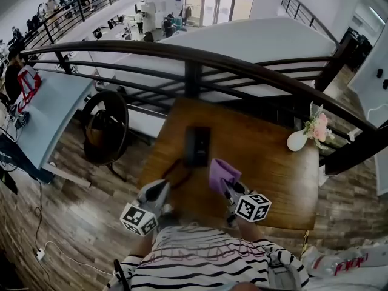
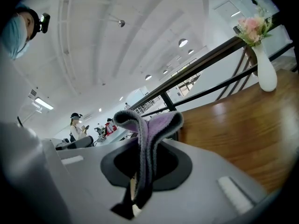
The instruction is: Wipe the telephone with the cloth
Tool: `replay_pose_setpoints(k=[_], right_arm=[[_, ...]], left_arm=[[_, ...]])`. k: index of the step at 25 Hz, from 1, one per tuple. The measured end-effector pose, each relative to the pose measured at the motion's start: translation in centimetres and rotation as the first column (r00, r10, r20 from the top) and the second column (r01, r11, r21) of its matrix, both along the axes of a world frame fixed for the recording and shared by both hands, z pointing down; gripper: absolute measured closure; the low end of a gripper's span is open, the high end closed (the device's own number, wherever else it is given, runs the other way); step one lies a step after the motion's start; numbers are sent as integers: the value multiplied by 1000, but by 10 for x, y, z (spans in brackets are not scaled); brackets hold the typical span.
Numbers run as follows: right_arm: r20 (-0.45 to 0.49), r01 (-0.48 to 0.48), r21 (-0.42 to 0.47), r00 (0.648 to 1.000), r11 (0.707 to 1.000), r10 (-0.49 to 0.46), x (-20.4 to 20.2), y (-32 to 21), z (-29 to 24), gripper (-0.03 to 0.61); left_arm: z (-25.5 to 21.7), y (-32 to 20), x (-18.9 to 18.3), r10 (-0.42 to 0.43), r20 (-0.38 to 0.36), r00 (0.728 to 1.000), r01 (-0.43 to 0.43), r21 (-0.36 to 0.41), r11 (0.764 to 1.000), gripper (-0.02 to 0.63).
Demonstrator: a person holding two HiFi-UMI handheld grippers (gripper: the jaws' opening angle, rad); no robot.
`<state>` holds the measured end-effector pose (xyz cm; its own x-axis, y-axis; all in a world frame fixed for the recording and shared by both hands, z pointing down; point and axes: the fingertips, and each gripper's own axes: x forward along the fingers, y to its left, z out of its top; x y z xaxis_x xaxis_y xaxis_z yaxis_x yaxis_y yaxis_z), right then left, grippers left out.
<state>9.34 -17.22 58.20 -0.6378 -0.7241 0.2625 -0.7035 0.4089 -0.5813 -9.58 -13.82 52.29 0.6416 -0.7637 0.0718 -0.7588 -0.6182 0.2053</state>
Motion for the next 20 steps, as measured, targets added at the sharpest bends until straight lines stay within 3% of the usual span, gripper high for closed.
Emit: replay_pose_setpoints(k=[9, 20], right_arm=[[19, -24, 16, 1000, 1000, 24, 19, 33, -2, 540], [13, -61, 11, 998, 998, 61, 35, 37, -1, 541]], left_arm=[[5, 21, 12, -4, -1, 1000, 4, -2, 1000, 612], [10, 20, 16, -9, -7, 1000, 9, -19, 1000, 612]])
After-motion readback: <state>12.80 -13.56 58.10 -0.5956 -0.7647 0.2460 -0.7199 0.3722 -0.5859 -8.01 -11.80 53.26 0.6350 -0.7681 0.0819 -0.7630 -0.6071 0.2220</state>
